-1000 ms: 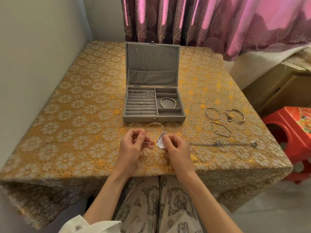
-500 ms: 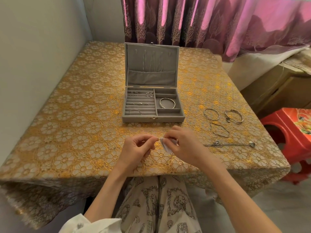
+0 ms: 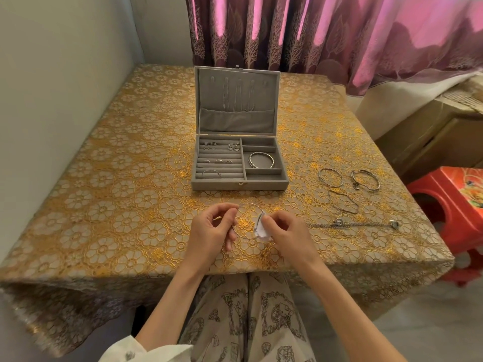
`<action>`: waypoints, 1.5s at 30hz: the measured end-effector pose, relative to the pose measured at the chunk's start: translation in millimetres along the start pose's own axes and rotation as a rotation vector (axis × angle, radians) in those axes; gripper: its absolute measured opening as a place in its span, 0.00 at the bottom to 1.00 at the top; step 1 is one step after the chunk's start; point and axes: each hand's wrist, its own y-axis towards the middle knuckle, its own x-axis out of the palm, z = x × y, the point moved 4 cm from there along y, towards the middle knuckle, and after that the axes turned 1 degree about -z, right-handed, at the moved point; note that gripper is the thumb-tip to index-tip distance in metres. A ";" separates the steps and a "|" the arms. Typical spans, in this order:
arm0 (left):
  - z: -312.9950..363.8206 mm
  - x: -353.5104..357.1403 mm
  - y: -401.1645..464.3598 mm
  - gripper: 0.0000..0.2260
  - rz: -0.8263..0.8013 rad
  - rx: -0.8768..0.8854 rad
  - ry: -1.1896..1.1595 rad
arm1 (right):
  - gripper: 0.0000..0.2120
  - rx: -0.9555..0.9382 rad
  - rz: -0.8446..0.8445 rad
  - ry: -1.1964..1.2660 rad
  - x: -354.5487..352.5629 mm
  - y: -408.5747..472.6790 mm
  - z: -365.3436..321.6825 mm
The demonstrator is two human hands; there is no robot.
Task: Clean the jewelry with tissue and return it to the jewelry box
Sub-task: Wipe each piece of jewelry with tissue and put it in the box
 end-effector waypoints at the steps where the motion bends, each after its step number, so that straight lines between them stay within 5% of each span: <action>1: -0.2 0.7 0.3 0.07 -0.020 0.005 0.018 | 0.10 -0.036 0.019 -0.041 -1.8 1.8 -4.9; 8: 1.0 3.6 0.3 0.09 -0.074 -0.009 0.002 | 0.08 -0.197 0.130 -0.203 -2.1 6.1 -16.3; 25: 1.3 -1.4 1.1 0.05 0.132 -0.071 -0.152 | 0.11 0.283 0.085 0.586 13.2 -3.8 12.7; 34: 19.2 3.1 19.0 0.05 0.182 -0.058 -0.050 | 0.09 0.025 0.229 0.245 -37.6 32.1 14.6; 45: 71.4 25.7 132.5 0.07 0.076 0.115 0.568 | 0.09 -0.006 0.385 -0.062 -71.2 94.4 52.7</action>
